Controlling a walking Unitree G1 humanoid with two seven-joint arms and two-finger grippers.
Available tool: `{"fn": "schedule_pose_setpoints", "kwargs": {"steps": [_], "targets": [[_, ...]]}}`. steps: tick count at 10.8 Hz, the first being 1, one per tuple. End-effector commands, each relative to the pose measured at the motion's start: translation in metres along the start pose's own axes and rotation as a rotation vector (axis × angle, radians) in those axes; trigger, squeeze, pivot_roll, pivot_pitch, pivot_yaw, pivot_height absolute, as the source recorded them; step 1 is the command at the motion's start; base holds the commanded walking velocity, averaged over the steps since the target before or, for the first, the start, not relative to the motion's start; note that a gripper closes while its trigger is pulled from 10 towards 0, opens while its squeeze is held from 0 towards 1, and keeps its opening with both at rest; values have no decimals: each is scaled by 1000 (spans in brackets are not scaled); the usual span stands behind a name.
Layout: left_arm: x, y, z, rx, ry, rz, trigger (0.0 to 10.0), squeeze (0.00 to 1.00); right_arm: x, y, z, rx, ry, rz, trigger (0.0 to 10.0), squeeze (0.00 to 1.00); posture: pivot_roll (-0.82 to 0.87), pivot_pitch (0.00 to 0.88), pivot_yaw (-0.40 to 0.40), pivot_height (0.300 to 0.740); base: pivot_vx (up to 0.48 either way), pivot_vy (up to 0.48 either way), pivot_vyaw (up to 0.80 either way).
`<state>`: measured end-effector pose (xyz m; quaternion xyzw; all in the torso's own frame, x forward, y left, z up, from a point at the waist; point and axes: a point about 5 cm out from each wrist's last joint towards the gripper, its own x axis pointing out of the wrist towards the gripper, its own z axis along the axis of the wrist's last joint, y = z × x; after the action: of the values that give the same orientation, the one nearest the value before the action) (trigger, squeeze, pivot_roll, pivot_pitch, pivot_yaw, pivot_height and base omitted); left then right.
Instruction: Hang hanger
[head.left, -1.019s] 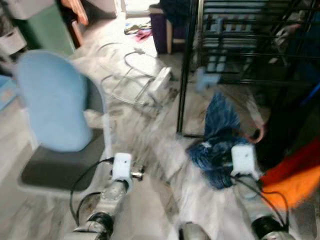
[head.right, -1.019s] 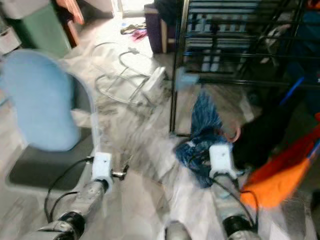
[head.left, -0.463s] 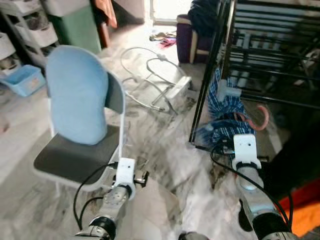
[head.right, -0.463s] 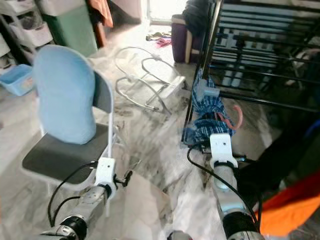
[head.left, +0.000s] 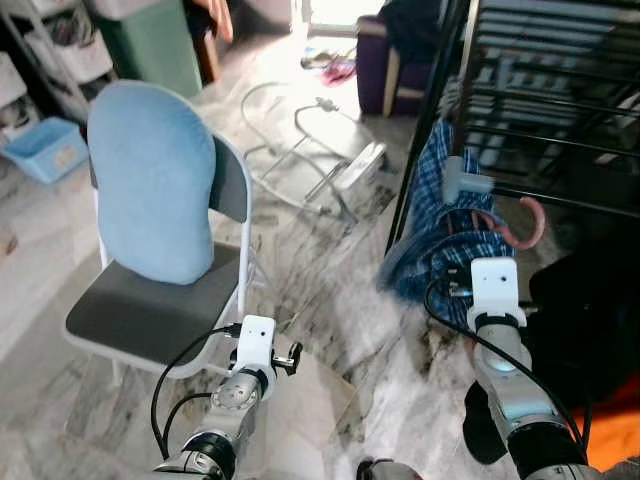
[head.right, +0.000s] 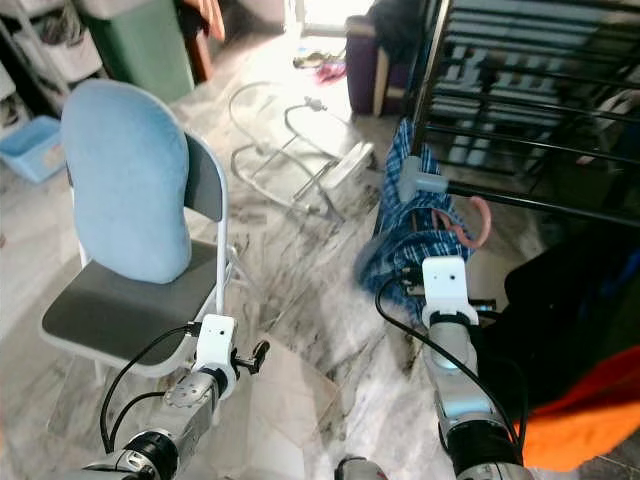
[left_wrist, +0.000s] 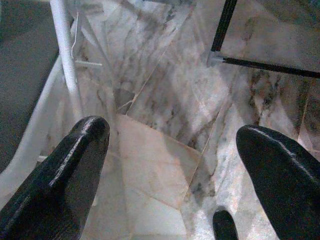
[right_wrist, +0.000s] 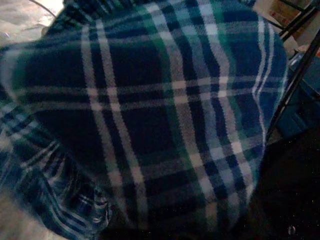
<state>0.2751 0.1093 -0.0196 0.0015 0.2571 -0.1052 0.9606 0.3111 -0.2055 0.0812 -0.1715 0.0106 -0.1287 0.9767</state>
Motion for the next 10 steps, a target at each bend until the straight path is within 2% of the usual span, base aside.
{"fn": "schedule_pose_setpoints", "kwargs": {"steps": [1, 4, 6, 7, 10], "targets": [[-1, 1, -3, 1, 15, 11, 10000, 0, -1, -4, 2, 7, -10, -14, 10000, 0, -214, 107, 28, 740, 0, 0, 0], [-1, 0, -4, -4, 19, 9, 10000, 0, -11, -6, 5, 0, -43, -33, 10000, 0, -220, 108, 28, 740, 0, 0, 0], [-1, -1, -4, -1, 21, 5, 10000, 0, -15, -13, 3, -2, -26, -63, 10000, 0, -230, 112, 32, 740, 0, 0, 0], [-1, -1, -4, 1, 21, 3, 10000, 0, -12, -17, 3, -1, -8, -77, 10000, 0, -231, 113, 34, 740, 0, 0, 0], [0, -3, -2, 7, 21, -5, 10000, 0, 11, -26, 7, 27, 60, -96, 10000, 0, -228, 118, 35, 740, 0, 0, 0]]}}
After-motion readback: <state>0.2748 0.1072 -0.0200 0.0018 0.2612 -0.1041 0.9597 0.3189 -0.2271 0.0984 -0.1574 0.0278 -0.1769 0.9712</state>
